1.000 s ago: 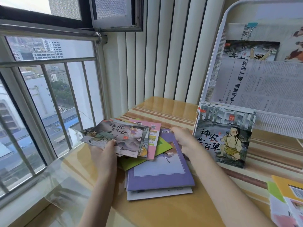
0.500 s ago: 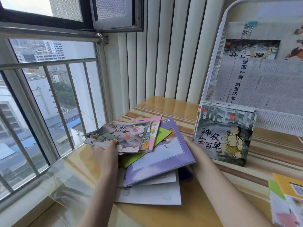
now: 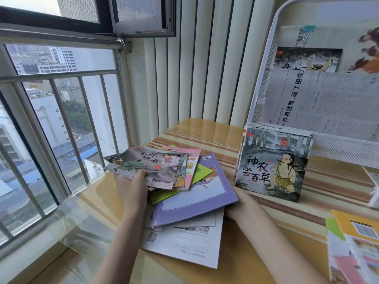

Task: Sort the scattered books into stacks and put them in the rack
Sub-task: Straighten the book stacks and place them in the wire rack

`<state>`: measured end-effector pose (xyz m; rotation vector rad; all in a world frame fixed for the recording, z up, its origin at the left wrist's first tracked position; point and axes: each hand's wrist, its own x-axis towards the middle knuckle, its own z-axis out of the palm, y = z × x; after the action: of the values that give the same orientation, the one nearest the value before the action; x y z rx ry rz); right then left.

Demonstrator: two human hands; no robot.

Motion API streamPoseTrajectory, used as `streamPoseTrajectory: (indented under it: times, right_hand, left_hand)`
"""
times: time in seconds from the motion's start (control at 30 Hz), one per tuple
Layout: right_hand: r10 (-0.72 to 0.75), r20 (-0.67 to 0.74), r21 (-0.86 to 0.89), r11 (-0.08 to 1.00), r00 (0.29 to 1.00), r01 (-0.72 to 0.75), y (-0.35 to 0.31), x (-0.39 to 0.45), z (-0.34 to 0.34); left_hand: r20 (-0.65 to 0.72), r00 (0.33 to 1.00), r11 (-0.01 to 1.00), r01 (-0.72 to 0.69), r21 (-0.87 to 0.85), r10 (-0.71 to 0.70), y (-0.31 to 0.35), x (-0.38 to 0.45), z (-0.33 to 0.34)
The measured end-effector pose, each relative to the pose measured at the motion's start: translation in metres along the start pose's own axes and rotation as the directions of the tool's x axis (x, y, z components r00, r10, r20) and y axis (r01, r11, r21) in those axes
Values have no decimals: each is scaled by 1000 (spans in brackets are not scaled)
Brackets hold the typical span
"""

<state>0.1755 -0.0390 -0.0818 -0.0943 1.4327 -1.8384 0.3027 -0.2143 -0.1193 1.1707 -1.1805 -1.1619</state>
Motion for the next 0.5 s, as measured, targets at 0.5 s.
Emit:
streamPoseTrajectory:
  times: [0.5]
  right_hand:
    - [-195, 7, -559, 812, 981, 166, -62, -36, -60]
  left_hand:
    - [68, 994, 994, -89, 59, 85, 11, -20, -2]
